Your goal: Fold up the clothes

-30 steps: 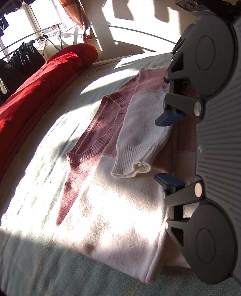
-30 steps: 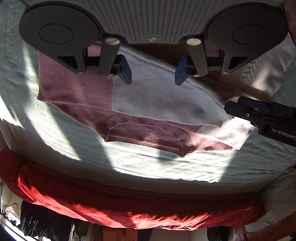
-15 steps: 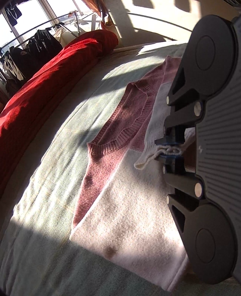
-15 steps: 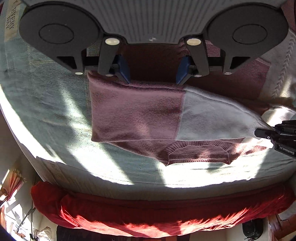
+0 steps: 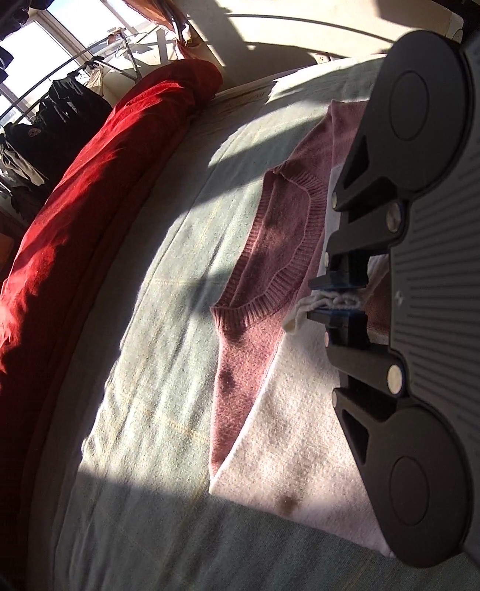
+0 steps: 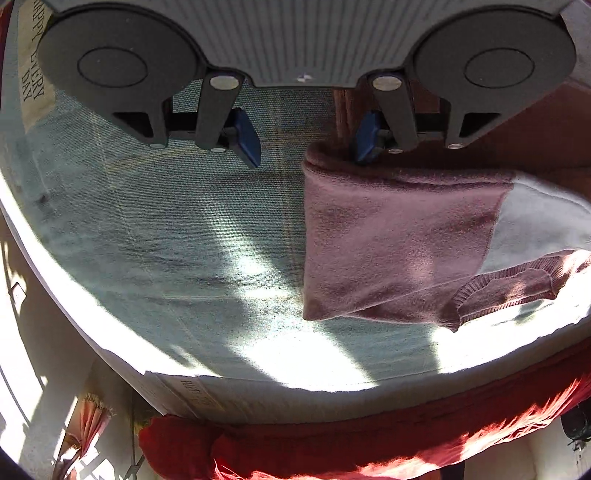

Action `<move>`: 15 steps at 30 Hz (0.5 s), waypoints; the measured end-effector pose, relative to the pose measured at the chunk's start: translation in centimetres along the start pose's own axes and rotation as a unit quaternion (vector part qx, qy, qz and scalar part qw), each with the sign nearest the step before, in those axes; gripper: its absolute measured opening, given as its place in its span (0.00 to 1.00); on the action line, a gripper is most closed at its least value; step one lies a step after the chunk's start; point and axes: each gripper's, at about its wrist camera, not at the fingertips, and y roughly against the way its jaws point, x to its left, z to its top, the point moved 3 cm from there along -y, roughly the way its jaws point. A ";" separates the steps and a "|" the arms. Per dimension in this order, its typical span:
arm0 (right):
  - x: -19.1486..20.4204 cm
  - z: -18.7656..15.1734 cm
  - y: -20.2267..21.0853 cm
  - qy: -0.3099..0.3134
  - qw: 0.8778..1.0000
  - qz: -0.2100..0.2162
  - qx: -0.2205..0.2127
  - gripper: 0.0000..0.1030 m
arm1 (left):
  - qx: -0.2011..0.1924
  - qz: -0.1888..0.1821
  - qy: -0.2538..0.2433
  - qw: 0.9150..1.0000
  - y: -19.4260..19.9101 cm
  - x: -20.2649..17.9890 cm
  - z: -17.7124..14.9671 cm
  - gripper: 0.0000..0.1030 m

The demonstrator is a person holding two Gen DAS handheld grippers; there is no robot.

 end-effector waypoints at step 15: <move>0.4 0.1 3.5 0.069 0.997 0.018 -0.013 0.27 | 0.012 0.061 -0.033 0.998 -1.3 2.6 -1.9 0.08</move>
